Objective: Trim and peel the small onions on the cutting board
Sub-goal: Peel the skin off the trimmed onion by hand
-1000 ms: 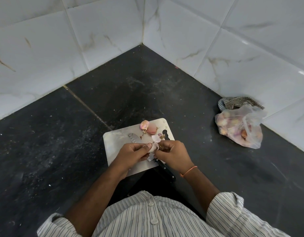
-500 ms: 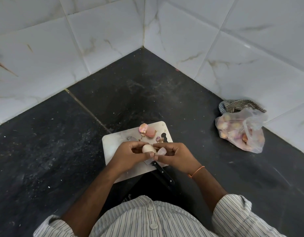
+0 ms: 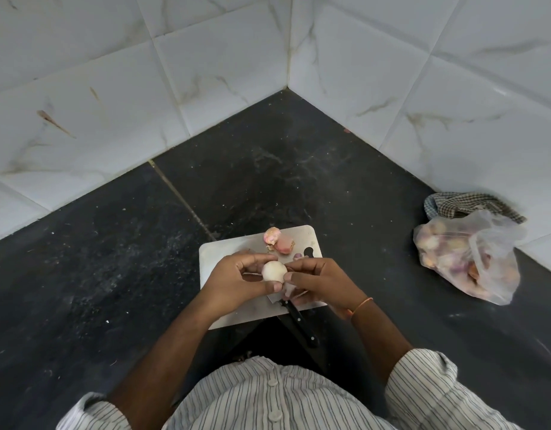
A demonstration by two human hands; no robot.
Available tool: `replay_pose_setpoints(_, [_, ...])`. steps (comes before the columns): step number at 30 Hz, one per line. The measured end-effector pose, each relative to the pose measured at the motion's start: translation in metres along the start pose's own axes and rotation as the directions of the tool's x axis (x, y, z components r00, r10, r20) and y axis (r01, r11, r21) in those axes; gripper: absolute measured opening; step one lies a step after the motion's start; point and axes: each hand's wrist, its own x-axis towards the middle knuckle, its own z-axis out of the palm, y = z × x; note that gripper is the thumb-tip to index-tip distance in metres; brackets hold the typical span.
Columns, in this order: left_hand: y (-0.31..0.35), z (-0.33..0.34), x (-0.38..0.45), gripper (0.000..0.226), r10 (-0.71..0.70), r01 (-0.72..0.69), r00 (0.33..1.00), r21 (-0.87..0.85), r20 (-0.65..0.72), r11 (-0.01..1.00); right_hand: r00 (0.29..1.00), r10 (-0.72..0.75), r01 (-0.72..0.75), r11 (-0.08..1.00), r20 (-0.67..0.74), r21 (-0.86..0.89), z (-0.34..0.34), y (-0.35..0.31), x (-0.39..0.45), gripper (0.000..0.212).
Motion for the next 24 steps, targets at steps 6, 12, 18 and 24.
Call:
replay_pose_setpoints(6, [0.002,0.009,-0.002,0.055,0.003,-0.003,1.0,0.005,-0.005,1.0,0.999,0.033,-0.036,0.995,0.033,0.097,-0.007,0.005,0.007,0.022])
replay_pose_setpoints(12, [0.007,0.016,0.0,0.051,-0.062,0.062,0.998,-0.029,-0.008,0.998,0.999,0.045,-0.045,0.997,0.007,0.069,-0.012,0.004,0.007,0.021])
replay_pose_setpoints(18, [0.006,0.021,0.003,0.045,-0.081,0.082,0.997,-0.045,0.011,0.996,0.999,0.045,-0.045,0.999,-0.012,0.012,-0.014,0.003,0.005,0.017])
replay_pose_setpoints(24, [0.002,0.024,0.003,0.041,-0.111,0.115,0.993,-0.13,0.04,0.985,0.999,0.032,-0.037,0.993,-0.044,-0.116,-0.013,-0.002,0.004,0.017])
